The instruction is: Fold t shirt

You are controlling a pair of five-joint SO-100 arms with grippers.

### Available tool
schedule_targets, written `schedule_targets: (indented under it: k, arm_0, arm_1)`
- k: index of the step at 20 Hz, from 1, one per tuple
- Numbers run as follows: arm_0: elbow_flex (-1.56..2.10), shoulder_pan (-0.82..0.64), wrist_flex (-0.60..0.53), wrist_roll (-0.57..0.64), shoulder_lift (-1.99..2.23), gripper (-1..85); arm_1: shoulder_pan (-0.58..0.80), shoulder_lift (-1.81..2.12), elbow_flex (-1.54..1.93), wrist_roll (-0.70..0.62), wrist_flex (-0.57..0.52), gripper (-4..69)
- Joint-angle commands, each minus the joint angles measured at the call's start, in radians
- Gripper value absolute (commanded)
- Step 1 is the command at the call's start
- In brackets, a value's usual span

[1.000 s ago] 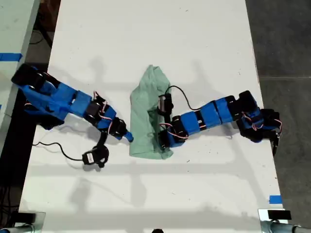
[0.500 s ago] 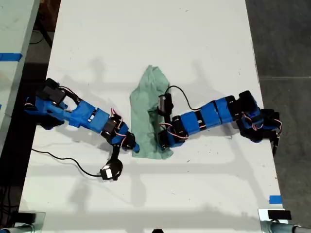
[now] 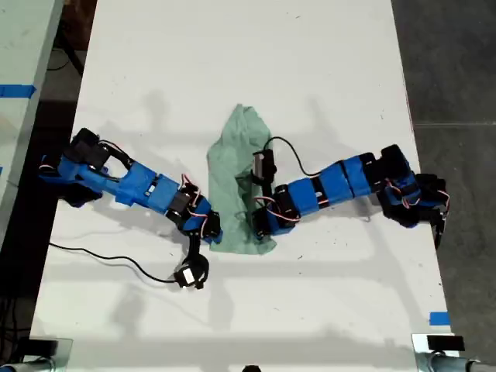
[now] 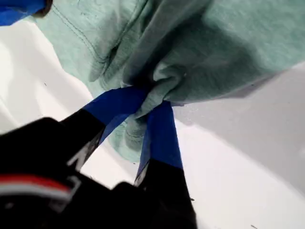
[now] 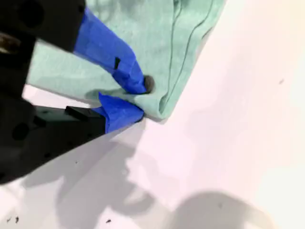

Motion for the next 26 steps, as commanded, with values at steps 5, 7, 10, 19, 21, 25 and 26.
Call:
schedule_targets:
  k: [5, 7, 10, 19, 21, 25, 26]
  arm_0:
    - [-0.107, -0.009, 0.064, 0.028, 0.0, -0.1]
    - [-0.192, 0.0, 0.152, 0.06, 0.043, -0.1]
    - [-0.21, -0.054, 0.25, 0.121, 0.183, -0.1]
    - [-0.152, -0.614, 0.446, 0.345, 0.442, -0.1]
    - [-0.161, -0.704, 0.433, 0.368, 0.422, -0.1]
    - [-0.179, -0.827, 0.364, 0.416, 0.357, 2.5]
    - [-0.198, -0.845, 0.344, 0.434, 0.327, 8.8]
  arm_1:
    - [-0.012, 0.014, -0.063, -0.009, 0.029, 2.2]
    - [-0.023, 0.011, -0.179, -0.003, 0.11, 1.8]
    - [0.012, 0.048, -0.334, -0.018, 0.212, 1.6]
    - [0.44, 0.256, -0.305, -0.249, 0.202, 1.5]
    - [0.537, 0.293, -0.301, -0.278, 0.216, 1.5]
    - [0.721, 0.313, -0.291, -0.345, 0.229, 1.6]
    - [0.758, 0.31, -0.29, -0.362, 0.229, 1.9]
